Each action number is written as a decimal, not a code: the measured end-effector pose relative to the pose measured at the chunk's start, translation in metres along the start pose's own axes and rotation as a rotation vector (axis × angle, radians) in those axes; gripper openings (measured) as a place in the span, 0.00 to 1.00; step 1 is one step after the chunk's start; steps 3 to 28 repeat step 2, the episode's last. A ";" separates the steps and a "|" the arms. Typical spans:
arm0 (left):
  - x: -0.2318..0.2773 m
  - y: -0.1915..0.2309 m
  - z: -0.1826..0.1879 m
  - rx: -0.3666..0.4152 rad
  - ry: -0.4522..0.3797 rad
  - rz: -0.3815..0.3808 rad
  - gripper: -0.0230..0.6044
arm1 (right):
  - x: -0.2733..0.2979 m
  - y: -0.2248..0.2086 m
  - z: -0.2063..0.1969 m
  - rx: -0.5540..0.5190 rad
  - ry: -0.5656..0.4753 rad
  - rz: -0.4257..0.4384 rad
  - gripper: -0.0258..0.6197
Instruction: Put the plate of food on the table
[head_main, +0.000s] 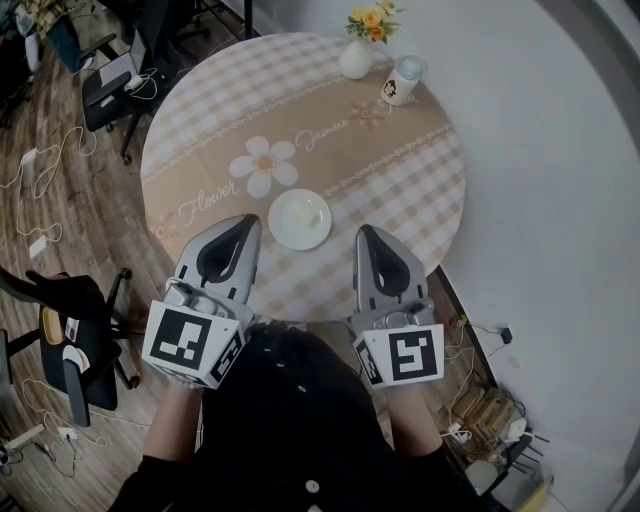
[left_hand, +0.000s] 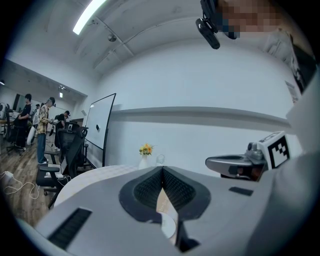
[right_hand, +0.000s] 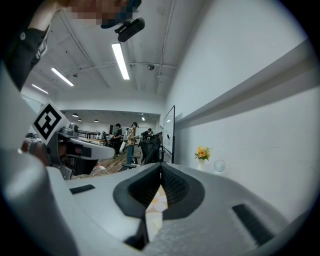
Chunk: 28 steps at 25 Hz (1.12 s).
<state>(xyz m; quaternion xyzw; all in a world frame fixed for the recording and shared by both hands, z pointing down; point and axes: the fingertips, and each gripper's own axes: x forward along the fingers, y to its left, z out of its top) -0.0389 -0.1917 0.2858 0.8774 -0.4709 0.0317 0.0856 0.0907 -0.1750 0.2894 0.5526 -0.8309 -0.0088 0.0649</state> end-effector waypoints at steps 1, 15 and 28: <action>0.000 0.000 0.000 0.000 0.001 0.000 0.04 | 0.000 0.000 0.000 0.000 0.000 0.001 0.04; 0.000 0.000 0.000 0.000 0.002 0.000 0.04 | -0.001 0.001 0.000 0.000 0.001 0.001 0.04; 0.000 0.000 0.000 0.000 0.002 0.000 0.04 | -0.001 0.001 0.000 0.000 0.001 0.001 0.04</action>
